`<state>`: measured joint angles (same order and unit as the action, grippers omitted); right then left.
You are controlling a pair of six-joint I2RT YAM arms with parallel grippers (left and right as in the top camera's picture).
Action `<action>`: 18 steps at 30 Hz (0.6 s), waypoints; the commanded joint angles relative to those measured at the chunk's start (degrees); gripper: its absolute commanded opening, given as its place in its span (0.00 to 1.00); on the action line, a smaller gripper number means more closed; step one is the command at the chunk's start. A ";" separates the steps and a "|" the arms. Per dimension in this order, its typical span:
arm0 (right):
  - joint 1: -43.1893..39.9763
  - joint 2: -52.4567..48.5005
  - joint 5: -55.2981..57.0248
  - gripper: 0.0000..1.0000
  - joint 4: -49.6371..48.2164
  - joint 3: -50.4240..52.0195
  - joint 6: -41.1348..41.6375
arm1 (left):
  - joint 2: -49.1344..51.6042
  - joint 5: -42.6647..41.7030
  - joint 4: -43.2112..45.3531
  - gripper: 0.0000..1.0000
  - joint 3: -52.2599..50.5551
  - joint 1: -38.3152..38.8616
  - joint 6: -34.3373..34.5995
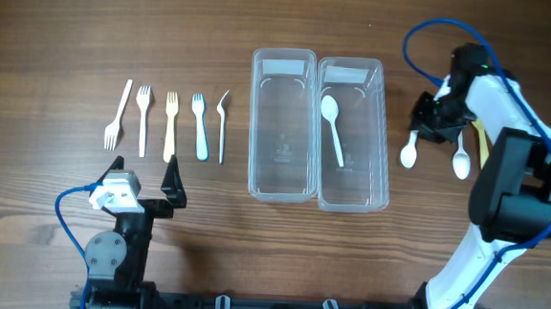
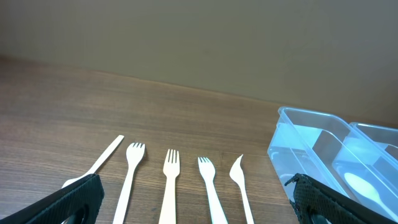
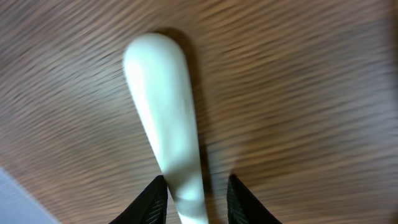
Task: Pack container
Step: 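Return the right gripper to the spoons and grasp the white spoon handle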
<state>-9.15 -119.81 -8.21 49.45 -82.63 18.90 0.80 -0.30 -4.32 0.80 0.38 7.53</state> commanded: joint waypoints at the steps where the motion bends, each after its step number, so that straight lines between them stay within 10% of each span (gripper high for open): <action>1: -3.56 -0.85 2.64 0.31 0.04 1.01 0.92 | -0.42 -0.68 0.02 1.00 -0.44 0.26 -1.31; 12: -4.42 -0.85 -0.63 0.39 0.79 1.01 -2.95 | -0.42 -0.68 0.02 1.00 -0.44 0.26 -1.33; 18: -4.15 -0.85 -5.25 0.26 2.95 1.01 3.96 | -0.42 -0.68 0.02 1.00 -0.44 0.26 -1.33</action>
<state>-13.78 -119.79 -9.56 51.09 -82.61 18.44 0.80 -0.30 -4.32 0.80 0.38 7.53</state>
